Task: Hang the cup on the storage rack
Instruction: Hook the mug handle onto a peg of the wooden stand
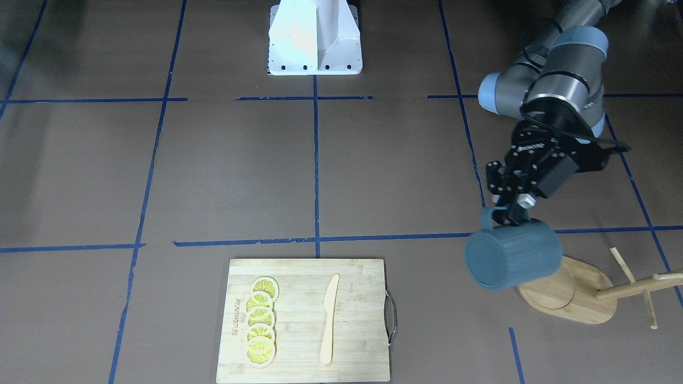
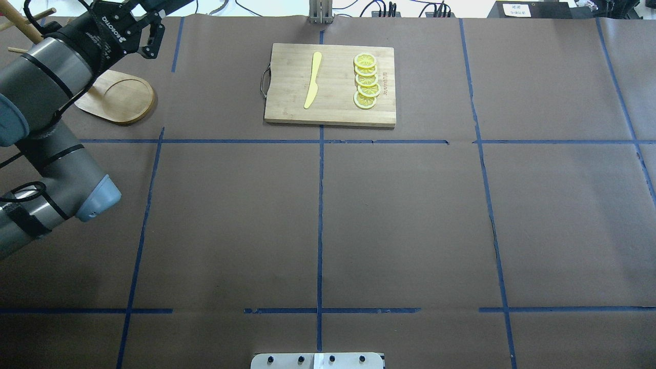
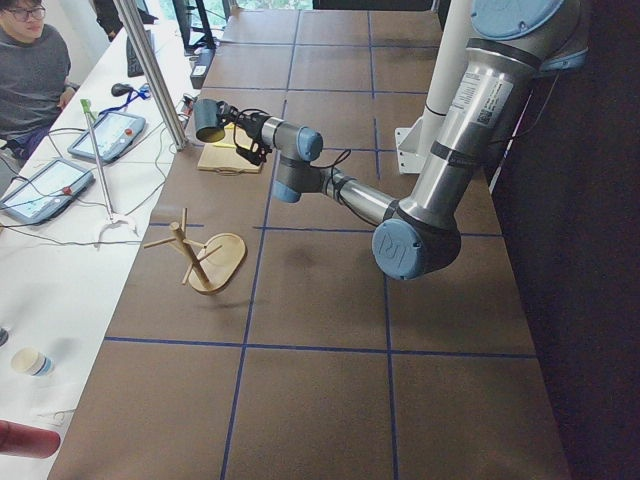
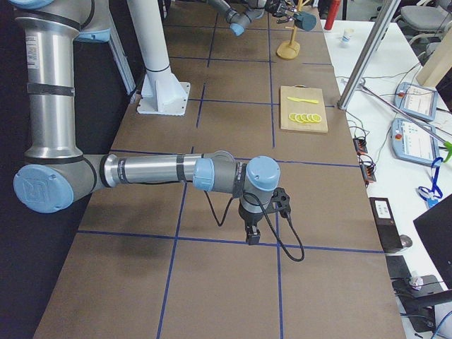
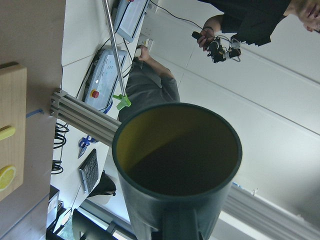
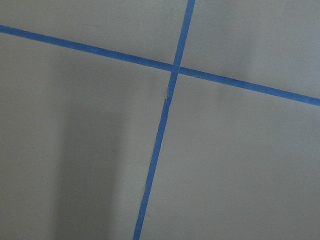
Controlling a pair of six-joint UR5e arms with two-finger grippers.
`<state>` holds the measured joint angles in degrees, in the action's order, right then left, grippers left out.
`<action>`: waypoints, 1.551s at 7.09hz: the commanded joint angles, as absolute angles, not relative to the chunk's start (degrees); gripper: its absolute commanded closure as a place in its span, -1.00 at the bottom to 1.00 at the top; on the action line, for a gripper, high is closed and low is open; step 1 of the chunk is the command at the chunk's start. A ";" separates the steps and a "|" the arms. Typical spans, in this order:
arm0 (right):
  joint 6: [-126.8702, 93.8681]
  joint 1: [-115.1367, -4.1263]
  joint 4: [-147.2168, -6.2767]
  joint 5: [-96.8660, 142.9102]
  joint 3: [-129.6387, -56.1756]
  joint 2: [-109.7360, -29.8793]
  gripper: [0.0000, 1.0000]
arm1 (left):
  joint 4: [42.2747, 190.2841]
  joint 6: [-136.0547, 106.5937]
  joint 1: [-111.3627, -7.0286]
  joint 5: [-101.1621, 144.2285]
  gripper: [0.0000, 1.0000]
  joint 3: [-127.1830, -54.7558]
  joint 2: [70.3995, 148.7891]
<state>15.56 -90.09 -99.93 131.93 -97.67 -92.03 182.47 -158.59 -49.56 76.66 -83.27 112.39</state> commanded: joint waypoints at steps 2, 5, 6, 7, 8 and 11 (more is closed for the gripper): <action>15.56 -90.09 -99.93 131.92 -97.91 -91.76 -1.00 | 197.92 -165.83 -53.33 78.47 1.00 -72.70 109.86; 15.56 -90.09 -99.93 131.92 -97.91 -91.76 -1.00 | 204.39 -165.50 -60.89 88.31 1.00 -66.22 109.86; 15.56 -90.09 -99.93 131.92 -97.91 -91.76 -1.00 | 208.17 -165.41 -61.00 88.33 1.00 -63.14 109.86; 15.56 -90.09 -99.93 131.92 -97.91 -91.76 -1.00 | 208.47 -165.41 -61.34 88.33 1.00 -62.67 109.78; 15.56 -90.09 -99.84 131.92 -97.91 -91.76 -1.00 | 208.56 -165.41 -61.61 88.42 1.00 -62.67 109.60; 15.56 -90.09 -99.84 131.92 -97.91 -91.58 -1.00 | 216.35 -165.41 -61.52 88.42 1.00 -55.94 108.19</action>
